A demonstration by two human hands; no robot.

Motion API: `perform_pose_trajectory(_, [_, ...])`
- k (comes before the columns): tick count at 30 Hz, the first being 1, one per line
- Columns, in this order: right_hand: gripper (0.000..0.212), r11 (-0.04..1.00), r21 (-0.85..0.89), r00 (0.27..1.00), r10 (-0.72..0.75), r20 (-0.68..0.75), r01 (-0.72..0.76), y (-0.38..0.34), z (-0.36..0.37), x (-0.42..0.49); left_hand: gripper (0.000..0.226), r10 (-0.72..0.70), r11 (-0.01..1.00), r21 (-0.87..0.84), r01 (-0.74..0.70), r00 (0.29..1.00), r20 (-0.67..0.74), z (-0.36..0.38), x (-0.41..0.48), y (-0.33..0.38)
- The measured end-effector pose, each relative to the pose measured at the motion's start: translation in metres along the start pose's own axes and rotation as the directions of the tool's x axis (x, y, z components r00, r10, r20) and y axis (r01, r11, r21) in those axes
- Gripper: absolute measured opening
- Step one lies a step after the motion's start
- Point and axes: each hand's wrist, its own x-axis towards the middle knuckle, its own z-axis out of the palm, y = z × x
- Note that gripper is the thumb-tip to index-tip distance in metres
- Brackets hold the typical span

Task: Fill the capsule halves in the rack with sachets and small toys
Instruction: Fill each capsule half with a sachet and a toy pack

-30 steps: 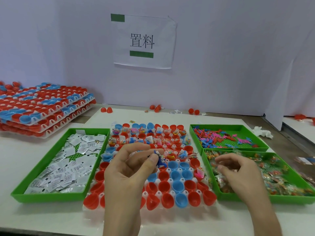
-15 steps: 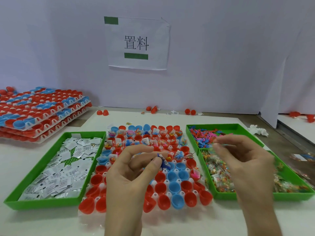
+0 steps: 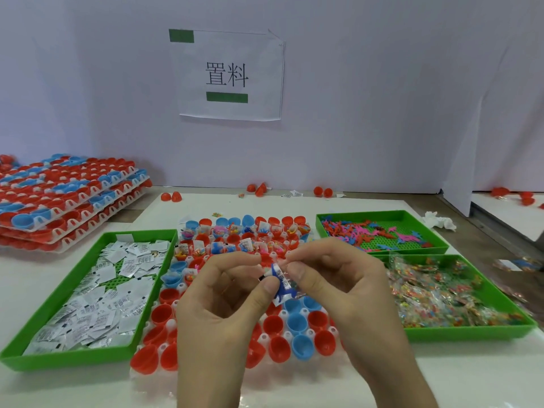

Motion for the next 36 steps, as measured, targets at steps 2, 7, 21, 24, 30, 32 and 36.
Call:
perform_pose_trajectory(2, [0.011,0.999,-0.008,0.999,0.045,0.027,-0.045,0.0,-0.001,0.0,0.03,0.016,1.0,0.017,-0.016,1.0,-0.002,-0.001,0.0,-0.001])
perform_pose_trajectory(7, [0.013,0.996,0.009,0.994,0.083,0.076,-0.084,0.001,0.002,0.0,0.025,0.041,0.999,0.024,-0.042,0.999,0.02,-0.006,0.001,-0.004])
perform_pose_trajectory(21, [0.008,0.997,-0.024,0.984,0.076,0.16,-0.073,0.0,0.001,0.0,0.028,-0.026,0.995,0.096,0.014,0.992,0.122,-0.01,0.001,-0.002])
perform_pose_trajectory(24, [0.014,0.997,-0.01,0.976,0.076,0.202,-0.075,-0.001,-0.005,0.0,0.025,-0.071,0.996,0.061,0.062,0.985,0.154,-0.009,0.0,-0.002])
perform_pose_trajectory(30, [0.025,0.999,-0.034,0.981,0.028,0.193,-0.021,-0.001,-0.008,-0.001,0.027,-0.119,0.993,0.009,0.12,0.974,0.191,-0.004,-0.001,-0.001])
perform_pose_trajectory(32, [0.026,1.0,-0.02,0.992,0.008,0.129,-0.005,0.001,-0.009,-0.001,0.027,-0.095,0.995,0.033,0.09,0.969,0.229,-0.003,-0.002,0.0])
perform_pose_trajectory(36, [0.032,1.0,-0.02,0.994,-0.008,0.108,0.01,0.0,-0.011,-0.002,0.023,-0.022,0.996,0.084,0.004,0.978,0.209,-0.001,-0.003,0.001])
